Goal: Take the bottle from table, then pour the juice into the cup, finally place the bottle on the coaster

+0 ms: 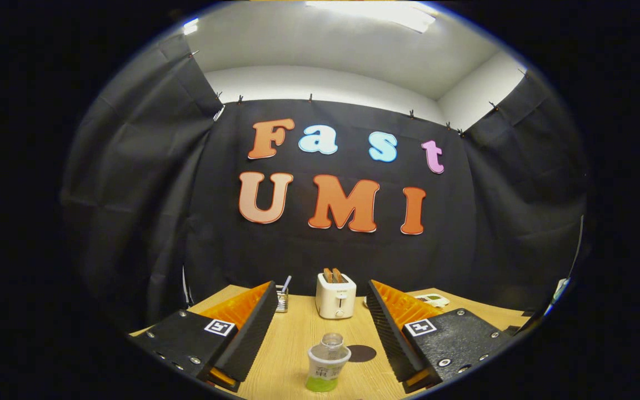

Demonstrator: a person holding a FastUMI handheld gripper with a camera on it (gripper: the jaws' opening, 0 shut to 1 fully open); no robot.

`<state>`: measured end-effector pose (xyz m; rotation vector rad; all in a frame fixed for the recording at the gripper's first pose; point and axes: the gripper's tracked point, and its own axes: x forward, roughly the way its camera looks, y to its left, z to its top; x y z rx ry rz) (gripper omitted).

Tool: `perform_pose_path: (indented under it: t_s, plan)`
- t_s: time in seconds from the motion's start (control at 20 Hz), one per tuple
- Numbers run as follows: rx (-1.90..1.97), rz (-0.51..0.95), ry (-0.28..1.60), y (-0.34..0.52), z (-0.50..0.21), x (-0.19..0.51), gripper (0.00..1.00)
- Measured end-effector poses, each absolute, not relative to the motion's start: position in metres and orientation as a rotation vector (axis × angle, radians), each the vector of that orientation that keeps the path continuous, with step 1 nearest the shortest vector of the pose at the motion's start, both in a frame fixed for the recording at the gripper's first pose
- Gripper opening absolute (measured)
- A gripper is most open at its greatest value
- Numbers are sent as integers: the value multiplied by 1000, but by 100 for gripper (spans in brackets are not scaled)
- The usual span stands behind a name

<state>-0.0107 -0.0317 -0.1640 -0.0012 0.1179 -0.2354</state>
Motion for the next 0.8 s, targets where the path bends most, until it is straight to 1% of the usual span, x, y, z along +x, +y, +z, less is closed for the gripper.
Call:
perform_pose_path:
  t_s: [0.2,0.35,0.55,0.8]
  plan:
    - [12,-260,177,-34,-215,-12,95]
    - [19,-208,270,-21,-261,-12,95]
    - [-29,-245,382,-29,-309,-16,95]
    - [18,-248,490,-30,-360,-17,92]
